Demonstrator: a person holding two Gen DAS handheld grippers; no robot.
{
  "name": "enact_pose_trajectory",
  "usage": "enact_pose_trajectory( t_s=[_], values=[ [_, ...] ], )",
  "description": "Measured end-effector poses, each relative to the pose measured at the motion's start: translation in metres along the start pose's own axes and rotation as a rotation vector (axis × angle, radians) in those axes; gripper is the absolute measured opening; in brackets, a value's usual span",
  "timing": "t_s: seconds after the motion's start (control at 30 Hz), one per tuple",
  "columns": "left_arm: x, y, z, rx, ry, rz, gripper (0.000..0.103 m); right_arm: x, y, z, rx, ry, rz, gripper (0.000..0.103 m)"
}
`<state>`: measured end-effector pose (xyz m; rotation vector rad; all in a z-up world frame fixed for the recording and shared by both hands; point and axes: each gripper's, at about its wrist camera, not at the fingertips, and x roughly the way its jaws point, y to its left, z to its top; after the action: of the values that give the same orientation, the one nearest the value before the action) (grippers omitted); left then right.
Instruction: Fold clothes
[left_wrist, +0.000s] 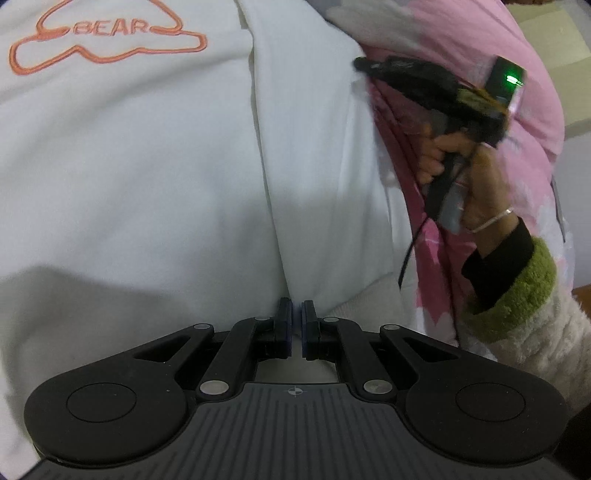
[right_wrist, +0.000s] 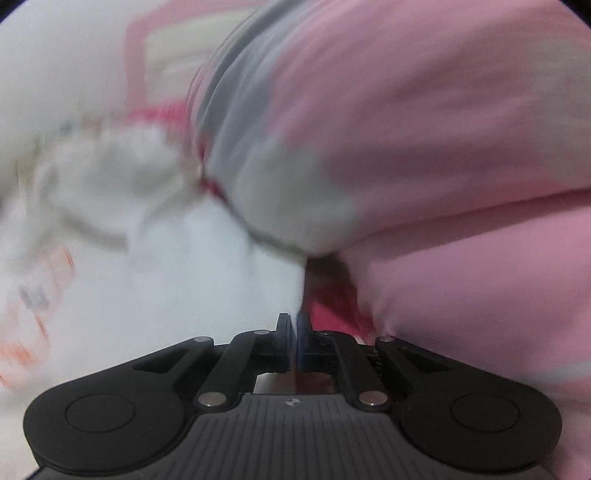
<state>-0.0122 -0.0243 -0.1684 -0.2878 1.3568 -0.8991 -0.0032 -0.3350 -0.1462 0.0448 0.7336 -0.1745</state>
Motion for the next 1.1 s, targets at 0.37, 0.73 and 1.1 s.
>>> enact_pose_trajectory(
  t_s=[0.37,0.73,1.1],
  values=[
    [0.004,-0.002,0.007,-0.058,0.021,-0.005,0.005,-0.081,-0.04,-0.02,0.348,0.145,0.31,0.021],
    [0.004,-0.002,0.004,-0.139,0.004,0.005,0.009,-0.098,-0.024,-0.073,0.391,0.325,0.426,0.004],
    [0.007,-0.02,0.0,-0.149,0.014,0.047,0.024,-0.135,-0.022,-0.108,0.444,0.386,0.464,0.052]
  ],
)
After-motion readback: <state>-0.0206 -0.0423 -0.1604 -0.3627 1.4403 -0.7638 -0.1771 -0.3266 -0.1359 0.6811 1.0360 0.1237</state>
